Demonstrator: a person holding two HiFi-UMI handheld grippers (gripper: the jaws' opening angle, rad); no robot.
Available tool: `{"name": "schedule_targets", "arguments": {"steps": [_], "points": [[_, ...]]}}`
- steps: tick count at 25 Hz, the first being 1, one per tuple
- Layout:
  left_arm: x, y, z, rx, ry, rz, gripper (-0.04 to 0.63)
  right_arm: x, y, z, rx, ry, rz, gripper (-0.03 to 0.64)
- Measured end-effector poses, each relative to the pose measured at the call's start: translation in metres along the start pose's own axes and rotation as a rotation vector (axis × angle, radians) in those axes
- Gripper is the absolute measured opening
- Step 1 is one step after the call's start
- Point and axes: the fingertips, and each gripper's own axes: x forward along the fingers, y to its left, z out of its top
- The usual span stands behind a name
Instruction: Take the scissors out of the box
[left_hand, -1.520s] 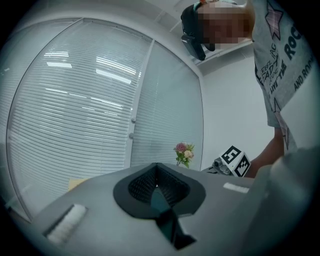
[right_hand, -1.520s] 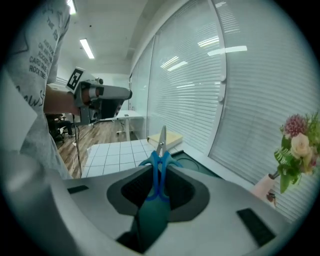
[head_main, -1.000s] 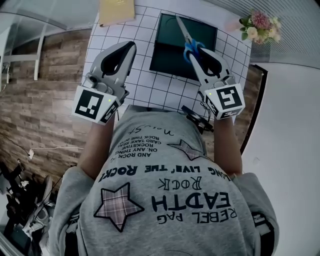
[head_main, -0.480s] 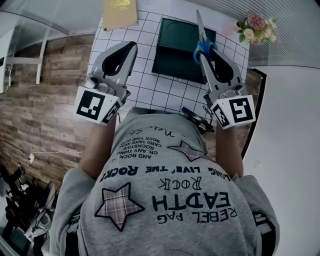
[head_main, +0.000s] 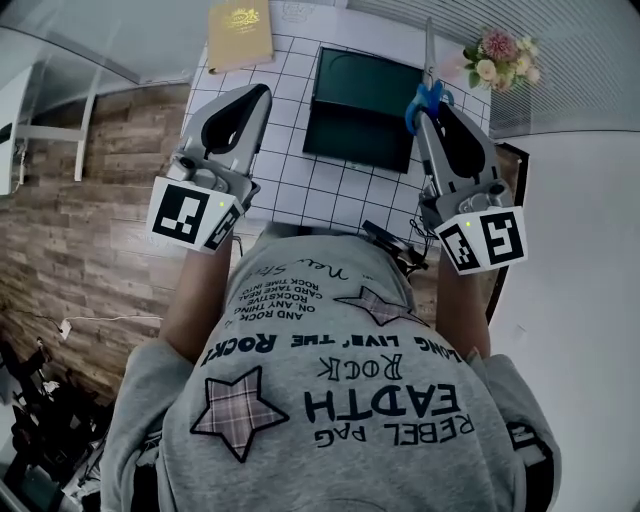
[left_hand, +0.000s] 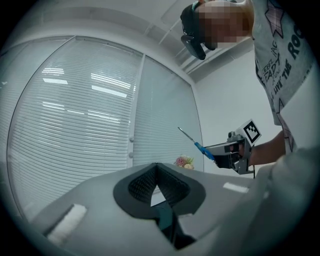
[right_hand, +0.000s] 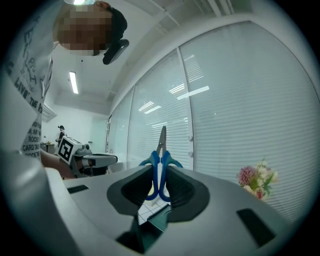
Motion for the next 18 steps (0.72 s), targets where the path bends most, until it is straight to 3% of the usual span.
{"name": "schedule_targets", "arguments": {"steps": [18], "points": [[-0.004,0.008,0.037,0.044,-0.065,0.031,-0.008,-0.04,-0.004,0.06,-0.006,-0.149,-0.092,0.094]]}}
